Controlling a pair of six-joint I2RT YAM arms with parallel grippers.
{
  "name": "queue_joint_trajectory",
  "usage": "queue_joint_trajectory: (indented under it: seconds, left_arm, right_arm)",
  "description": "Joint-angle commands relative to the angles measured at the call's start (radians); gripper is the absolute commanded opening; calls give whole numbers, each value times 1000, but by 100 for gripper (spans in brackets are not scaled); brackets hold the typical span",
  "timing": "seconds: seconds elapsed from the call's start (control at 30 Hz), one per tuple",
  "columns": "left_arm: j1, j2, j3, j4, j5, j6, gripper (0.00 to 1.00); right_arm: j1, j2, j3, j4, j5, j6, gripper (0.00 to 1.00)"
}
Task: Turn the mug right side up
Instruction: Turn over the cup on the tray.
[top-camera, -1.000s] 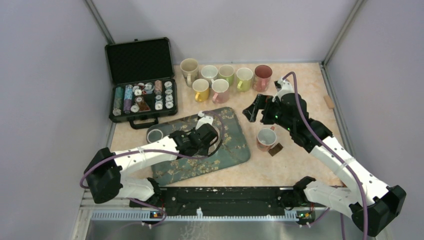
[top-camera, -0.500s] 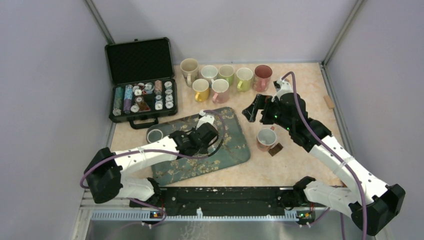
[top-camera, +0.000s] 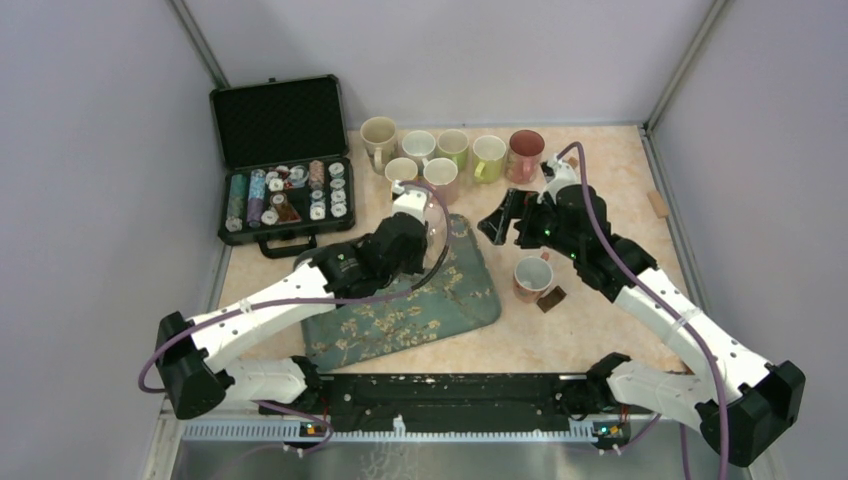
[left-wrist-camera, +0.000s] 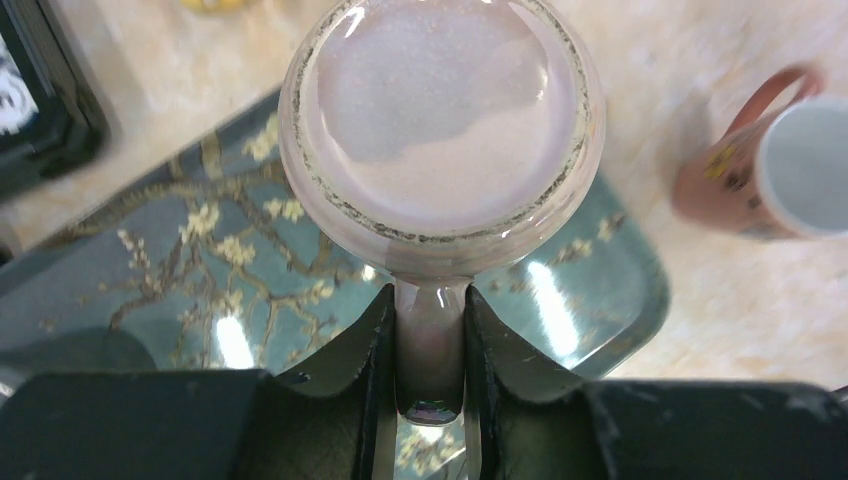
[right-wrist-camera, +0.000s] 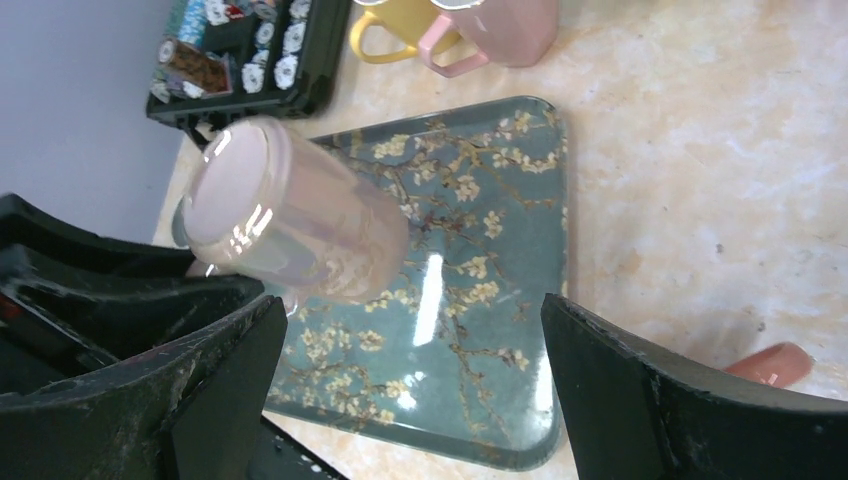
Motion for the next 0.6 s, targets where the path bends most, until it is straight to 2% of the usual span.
queue_joint_trajectory:
  seconds: [0.0,0.3,0.57]
  left_arm:
    - [38,-37,136,173,-16,32,0]
    - [173,-15,227,339,172,23,0]
    - [227,30,321,452,328,-27,0]
  right_arm:
    - [10,9,35,92,-55,24,99]
    - [8,20,12,242,-198,105,99]
    - [-12,66,-39,470,-353,230,99]
